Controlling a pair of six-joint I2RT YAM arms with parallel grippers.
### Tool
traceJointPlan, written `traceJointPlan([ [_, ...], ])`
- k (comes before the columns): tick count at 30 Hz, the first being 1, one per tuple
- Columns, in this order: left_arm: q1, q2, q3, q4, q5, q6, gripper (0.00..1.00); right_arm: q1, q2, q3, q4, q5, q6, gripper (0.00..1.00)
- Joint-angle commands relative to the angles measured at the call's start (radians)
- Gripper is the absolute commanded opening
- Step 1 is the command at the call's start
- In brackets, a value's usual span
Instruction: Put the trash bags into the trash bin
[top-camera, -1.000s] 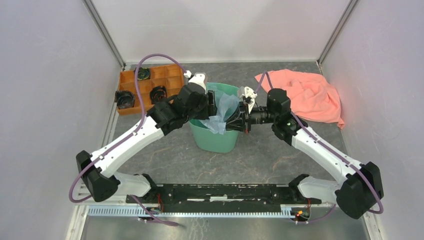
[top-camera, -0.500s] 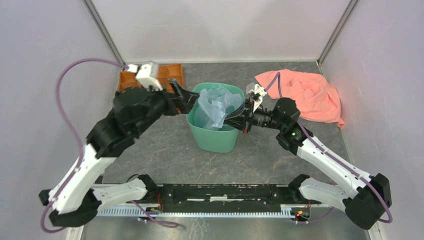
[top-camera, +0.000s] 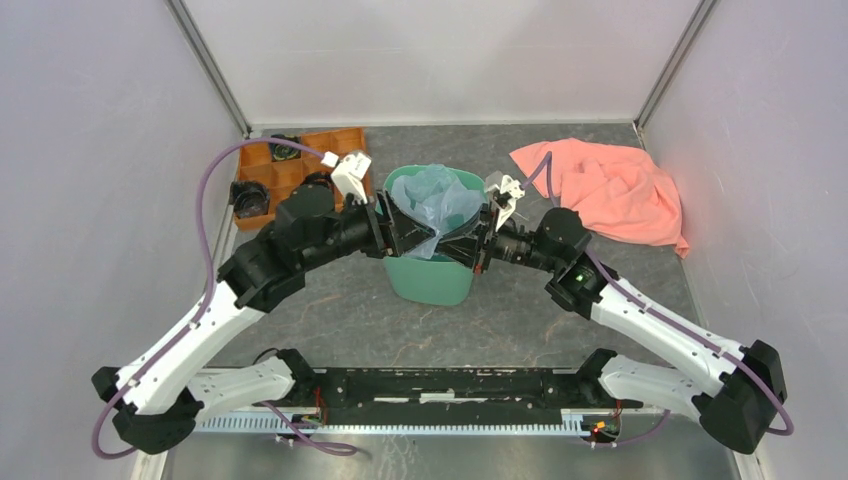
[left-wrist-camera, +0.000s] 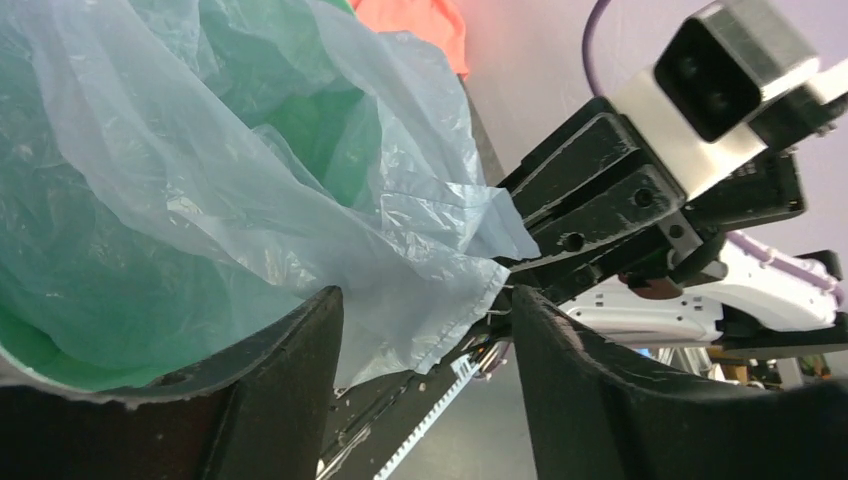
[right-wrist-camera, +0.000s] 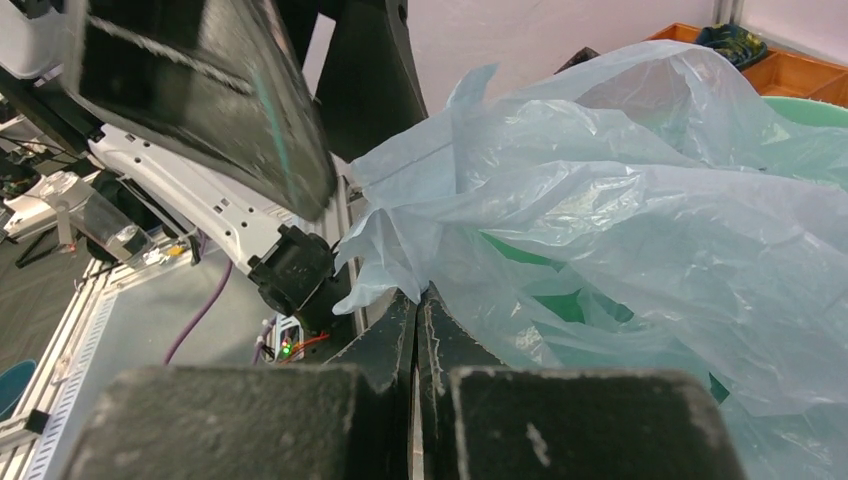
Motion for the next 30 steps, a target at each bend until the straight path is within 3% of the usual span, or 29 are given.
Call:
traceJointPlan([
  [1,0.002,0.011,0.001,0.048,0.058,-0.042,0.65,0.016,-0.013,-0.012,0.059,0.068,0.013,0.01],
  [3,0.002,0.019,-0.007,0.046,0.058,-0.043,0.59,0.016,-0.016,-0.015,0.061,0.085,0.013,0.01],
  [8,0.002,0.020,-0.024,0.044,0.053,-0.043,0.62,0.018,-0.016,-0.013,0.075,0.104,0.022,0.03],
  [19,0.002,0.036,-0.016,0.031,0.012,-0.029,0.18,0.025,-0.016,-0.009,0.058,0.111,0.026,0.12],
  [22,0.002,0.035,-0.003,0.001,-0.027,-0.015,0.03,0.025,-0.022,0.013,-0.010,0.124,-0.009,0.28],
  [24,0.002,0.032,0.004,-0.023,-0.057,0.000,0.02,0.026,-0.024,0.048,-0.119,0.164,-0.059,0.47],
  [26,0.002,0.025,0.009,-0.039,-0.068,0.014,0.02,0.025,-0.025,0.086,-0.230,0.194,-0.104,0.59],
  [30,0.002,0.014,0.011,-0.058,-0.080,0.030,0.02,0.025,-0.047,0.160,-0.385,0.265,-0.153,0.75],
])
